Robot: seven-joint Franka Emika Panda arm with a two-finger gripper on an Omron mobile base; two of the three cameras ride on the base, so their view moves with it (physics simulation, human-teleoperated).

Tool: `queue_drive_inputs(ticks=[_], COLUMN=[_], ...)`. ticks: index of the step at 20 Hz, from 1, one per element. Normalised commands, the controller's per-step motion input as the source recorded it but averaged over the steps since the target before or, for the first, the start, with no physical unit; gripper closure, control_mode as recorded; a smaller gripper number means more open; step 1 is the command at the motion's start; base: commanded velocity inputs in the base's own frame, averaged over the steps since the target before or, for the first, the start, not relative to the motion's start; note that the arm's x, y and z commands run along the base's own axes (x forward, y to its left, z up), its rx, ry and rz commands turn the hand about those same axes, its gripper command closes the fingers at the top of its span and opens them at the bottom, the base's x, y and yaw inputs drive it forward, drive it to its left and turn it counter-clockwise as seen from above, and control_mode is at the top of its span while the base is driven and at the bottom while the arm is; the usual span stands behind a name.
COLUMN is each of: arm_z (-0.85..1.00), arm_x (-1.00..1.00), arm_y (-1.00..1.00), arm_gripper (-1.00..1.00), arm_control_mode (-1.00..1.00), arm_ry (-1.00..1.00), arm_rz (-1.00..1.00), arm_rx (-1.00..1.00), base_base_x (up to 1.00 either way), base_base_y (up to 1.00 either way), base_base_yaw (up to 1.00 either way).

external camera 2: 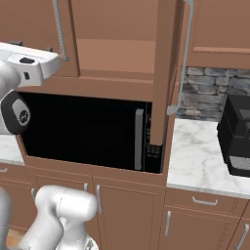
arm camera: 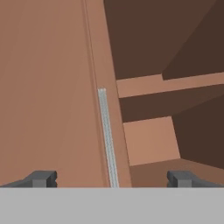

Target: Open the cabinet, retrieve the rolling pin, and place it next to the meat on the cutting board to prepare for tenderizing.

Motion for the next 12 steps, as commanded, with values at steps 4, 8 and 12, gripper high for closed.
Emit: queue_drive_inputs(ticks=[4, 8, 12], arm_z=[-0.06, -0.08, -0.10], arm_x=[0.57, 0.56, 0.61], arm_y=[0.00, 0.00, 0.00], arm_gripper=[-1.00, -1.00, -1.00], arm_control_mode=[-1.00, -1.00, -1.00], arm_ry=[0.00, 0.00, 0.00], arm_rz=[0.01, 0.01, 0.00], arm_rx=[-0.01, -0.01, -0.01], base_base_x=[0.00, 0.00, 0.00], base_base_y=[0.00, 0.00, 0.00], base_base_yaw=[0.00, 0.00, 0.00])
